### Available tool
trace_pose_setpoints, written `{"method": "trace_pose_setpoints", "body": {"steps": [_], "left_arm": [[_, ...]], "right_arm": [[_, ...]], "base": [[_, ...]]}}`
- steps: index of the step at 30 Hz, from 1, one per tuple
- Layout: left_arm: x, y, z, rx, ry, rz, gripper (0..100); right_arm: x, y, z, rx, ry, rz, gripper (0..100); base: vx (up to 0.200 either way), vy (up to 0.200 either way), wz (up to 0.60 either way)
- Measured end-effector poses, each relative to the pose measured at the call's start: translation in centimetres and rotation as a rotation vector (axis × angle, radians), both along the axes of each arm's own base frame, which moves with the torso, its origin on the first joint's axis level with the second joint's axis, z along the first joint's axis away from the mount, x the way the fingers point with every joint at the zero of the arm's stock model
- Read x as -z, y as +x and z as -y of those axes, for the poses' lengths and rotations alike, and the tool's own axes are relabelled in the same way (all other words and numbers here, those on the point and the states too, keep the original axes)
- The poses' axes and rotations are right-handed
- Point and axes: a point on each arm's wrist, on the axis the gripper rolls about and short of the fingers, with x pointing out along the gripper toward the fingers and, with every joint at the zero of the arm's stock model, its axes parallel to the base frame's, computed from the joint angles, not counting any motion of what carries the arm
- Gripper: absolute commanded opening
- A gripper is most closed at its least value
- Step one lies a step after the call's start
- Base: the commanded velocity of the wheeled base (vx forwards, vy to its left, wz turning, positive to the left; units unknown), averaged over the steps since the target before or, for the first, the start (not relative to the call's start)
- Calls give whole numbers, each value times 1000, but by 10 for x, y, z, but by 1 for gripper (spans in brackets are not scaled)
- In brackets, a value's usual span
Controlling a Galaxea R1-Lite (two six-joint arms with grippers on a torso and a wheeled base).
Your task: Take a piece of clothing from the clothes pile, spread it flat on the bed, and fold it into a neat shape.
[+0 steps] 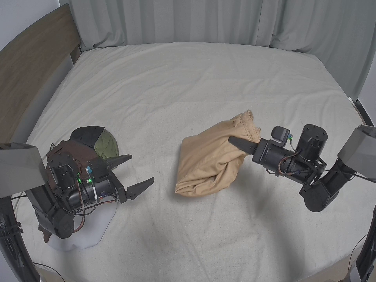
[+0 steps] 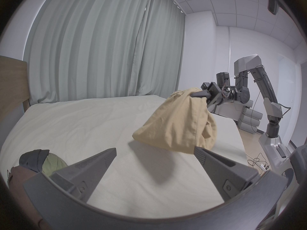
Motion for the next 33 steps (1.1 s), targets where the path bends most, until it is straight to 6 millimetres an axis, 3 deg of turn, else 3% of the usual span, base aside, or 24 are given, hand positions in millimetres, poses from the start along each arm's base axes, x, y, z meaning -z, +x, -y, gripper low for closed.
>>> {"method": "trace_pose_setpoints", "body": {"steps": [15,33], "left_arm": [[0,0,-1,-2,0,0,100],[1,-1,1,3,1,-7,100]], "right_arm": [[-29,55,-7,30,42,44,0],[-18,128,-20,67,61,30,0]], "base": [[0,0,0],[0,0,0]]}}
